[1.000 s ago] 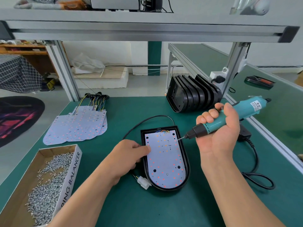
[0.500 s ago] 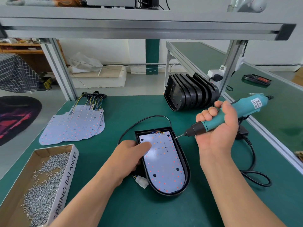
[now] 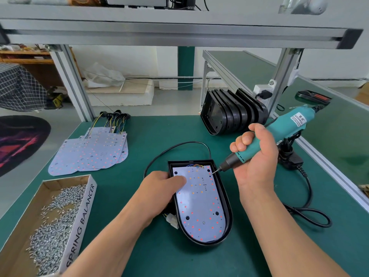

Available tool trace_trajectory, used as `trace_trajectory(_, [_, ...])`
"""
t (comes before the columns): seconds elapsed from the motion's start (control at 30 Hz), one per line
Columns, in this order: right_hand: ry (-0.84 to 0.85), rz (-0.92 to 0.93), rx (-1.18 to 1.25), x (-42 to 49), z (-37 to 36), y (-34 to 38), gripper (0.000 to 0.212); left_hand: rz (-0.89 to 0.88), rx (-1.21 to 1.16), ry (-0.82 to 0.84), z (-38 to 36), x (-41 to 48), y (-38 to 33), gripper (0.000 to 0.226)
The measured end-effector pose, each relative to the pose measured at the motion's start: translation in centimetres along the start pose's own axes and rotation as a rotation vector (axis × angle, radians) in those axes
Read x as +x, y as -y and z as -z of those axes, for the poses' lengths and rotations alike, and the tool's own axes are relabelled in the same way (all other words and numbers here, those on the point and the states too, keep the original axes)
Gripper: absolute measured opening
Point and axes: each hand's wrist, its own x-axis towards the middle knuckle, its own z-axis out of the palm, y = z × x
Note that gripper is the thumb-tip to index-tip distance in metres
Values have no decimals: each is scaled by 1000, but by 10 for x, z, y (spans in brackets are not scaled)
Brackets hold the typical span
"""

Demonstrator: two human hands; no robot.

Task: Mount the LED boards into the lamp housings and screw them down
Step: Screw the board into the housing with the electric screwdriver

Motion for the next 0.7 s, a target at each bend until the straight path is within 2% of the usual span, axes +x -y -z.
trace_trajectory(0.4, [69,-1,-60,-5,-7,3,7,2,26,1,-1,0,-2,41])
trace_trajectory(0.57, [289,51,-162,-13,-16,2,2,8,39,-17,-1,0,-1,36])
trace_trajectory(0.7, [417,95,-304,-19,-22,-6,8,15,53,-21,-1,1,-3,33])
